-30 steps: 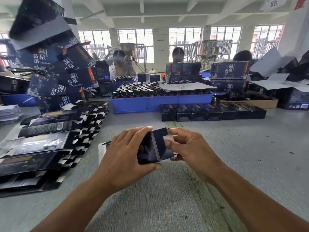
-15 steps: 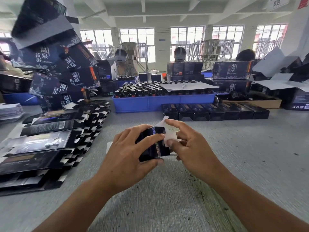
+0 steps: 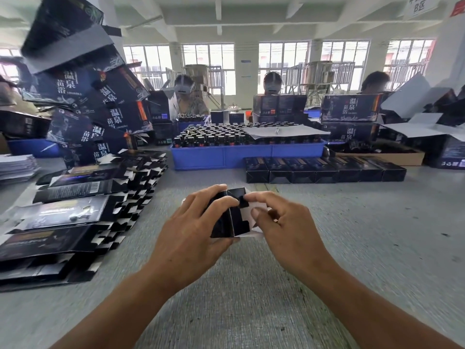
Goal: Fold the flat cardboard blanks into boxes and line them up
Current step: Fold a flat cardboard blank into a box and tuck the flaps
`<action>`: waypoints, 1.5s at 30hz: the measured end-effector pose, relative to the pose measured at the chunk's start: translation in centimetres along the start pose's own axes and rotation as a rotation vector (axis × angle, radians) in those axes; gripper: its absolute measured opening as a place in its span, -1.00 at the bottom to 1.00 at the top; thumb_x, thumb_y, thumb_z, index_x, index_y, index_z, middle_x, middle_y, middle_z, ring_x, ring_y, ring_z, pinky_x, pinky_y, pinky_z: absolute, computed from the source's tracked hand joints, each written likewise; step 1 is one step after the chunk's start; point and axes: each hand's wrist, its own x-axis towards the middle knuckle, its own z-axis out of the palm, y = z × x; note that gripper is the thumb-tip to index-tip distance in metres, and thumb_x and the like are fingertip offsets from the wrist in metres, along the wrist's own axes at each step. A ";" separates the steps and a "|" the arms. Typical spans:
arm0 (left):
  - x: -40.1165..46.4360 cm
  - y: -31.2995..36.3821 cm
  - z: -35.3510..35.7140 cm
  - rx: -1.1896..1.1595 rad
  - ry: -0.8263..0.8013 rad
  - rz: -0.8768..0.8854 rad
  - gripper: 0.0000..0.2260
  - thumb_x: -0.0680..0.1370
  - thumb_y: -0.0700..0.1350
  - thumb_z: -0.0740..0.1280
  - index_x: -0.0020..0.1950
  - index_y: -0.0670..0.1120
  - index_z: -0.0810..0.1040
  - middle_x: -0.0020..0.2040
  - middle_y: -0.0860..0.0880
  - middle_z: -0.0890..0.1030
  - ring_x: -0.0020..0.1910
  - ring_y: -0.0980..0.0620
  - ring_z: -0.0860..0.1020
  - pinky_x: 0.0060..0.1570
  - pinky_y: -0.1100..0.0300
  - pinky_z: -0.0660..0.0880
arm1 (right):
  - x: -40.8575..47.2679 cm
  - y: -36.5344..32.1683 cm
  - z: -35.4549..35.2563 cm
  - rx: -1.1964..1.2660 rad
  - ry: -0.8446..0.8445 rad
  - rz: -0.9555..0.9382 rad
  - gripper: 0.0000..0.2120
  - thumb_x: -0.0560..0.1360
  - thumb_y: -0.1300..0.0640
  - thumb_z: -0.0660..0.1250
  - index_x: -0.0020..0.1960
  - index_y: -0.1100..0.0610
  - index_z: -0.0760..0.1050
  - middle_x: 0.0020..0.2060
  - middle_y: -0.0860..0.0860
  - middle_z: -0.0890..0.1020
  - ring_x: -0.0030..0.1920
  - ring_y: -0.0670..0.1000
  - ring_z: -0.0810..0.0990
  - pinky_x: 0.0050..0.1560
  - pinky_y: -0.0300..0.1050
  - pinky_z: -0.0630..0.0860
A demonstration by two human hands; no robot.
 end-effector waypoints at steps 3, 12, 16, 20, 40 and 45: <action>0.0 0.2 0.1 0.014 -0.010 -0.003 -0.44 0.41 0.11 0.42 0.37 0.12 0.35 0.43 -0.05 0.44 0.28 -0.12 0.49 0.01 -0.04 0.61 | 0.0 -0.2 0.0 -0.017 0.002 0.007 -0.72 0.61 0.16 0.32 0.26 -0.10 0.60 0.02 -0.14 0.69 -0.09 -0.27 0.61 -0.13 -0.47 0.45; -0.3 -1.1 0.5 0.019 -0.055 -0.075 -0.46 0.42 -0.05 0.53 0.38 0.11 0.49 0.46 -0.03 0.39 0.36 -0.12 0.43 -0.03 -0.13 0.63 | -0.3 -0.5 0.1 -0.078 -0.305 -0.001 -0.24 0.45 0.09 0.51 0.56 -0.05 0.26 0.30 -0.19 0.48 0.14 -0.20 0.54 0.20 -0.23 0.53; -0.2 -1.0 0.6 0.004 -0.033 -0.060 -0.46 0.44 0.01 0.52 0.38 0.17 0.42 0.47 0.01 0.37 0.36 -0.09 0.43 -0.04 -0.10 0.63 | -0.3 -0.5 0.2 -0.103 -0.201 -0.029 -0.38 0.52 0.15 0.45 0.52 -0.06 0.34 0.34 -0.16 0.51 0.12 -0.24 0.52 0.12 -0.46 0.45; -0.2 -0.7 0.6 -0.007 -0.014 -0.050 -0.46 0.45 0.07 0.50 0.38 0.20 0.39 0.46 0.01 0.37 0.34 -0.08 0.43 -0.04 -0.10 0.62 | -0.4 -0.7 0.2 -0.076 -0.135 -0.010 -0.50 0.55 0.08 0.43 0.46 -0.10 0.42 0.24 -0.15 0.60 0.05 -0.22 0.57 0.22 -0.23 0.51; -0.2 0.0 0.9 -0.014 0.051 -0.082 -0.23 0.44 0.10 0.49 0.55 0.08 0.18 0.46 0.02 0.40 0.38 -0.03 0.42 0.11 0.05 0.54 | -0.7 -0.3 0.7 0.094 -0.058 -0.002 -0.75 0.58 0.11 0.38 0.24 -0.09 0.58 0.10 -0.22 0.63 -0.04 -0.31 0.61 -0.19 -0.44 0.53; -0.2 0.7 0.9 -0.013 0.034 -0.082 -0.18 0.43 0.15 0.48 0.59 0.04 0.16 0.44 0.02 0.42 0.34 0.05 0.41 0.10 0.20 0.44 | -0.3 -0.1 0.5 0.212 -0.005 0.092 -0.86 0.55 0.01 0.42 0.09 -0.08 0.55 -0.07 -0.19 0.66 -0.12 -0.24 0.65 -0.22 -0.39 0.54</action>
